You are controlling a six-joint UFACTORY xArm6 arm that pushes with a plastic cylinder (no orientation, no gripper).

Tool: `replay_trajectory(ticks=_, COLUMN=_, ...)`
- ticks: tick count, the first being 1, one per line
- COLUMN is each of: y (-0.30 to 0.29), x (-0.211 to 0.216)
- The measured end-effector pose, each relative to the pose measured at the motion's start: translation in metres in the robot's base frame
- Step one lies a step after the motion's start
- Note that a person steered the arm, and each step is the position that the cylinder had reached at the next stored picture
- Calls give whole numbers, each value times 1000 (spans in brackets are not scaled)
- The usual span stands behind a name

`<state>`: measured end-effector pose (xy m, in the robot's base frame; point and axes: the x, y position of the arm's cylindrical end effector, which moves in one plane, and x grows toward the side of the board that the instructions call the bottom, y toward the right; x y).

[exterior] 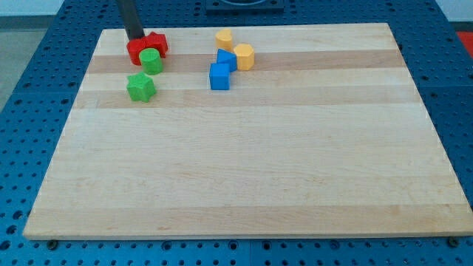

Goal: Push the green circle into the green star

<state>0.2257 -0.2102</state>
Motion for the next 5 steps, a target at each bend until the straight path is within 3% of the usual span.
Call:
replay_trajectory(ticks=1, y=24, x=-26)
replay_trajectory(ticks=3, y=104, x=8)
replay_trajectory(ticks=5, y=81, x=27)
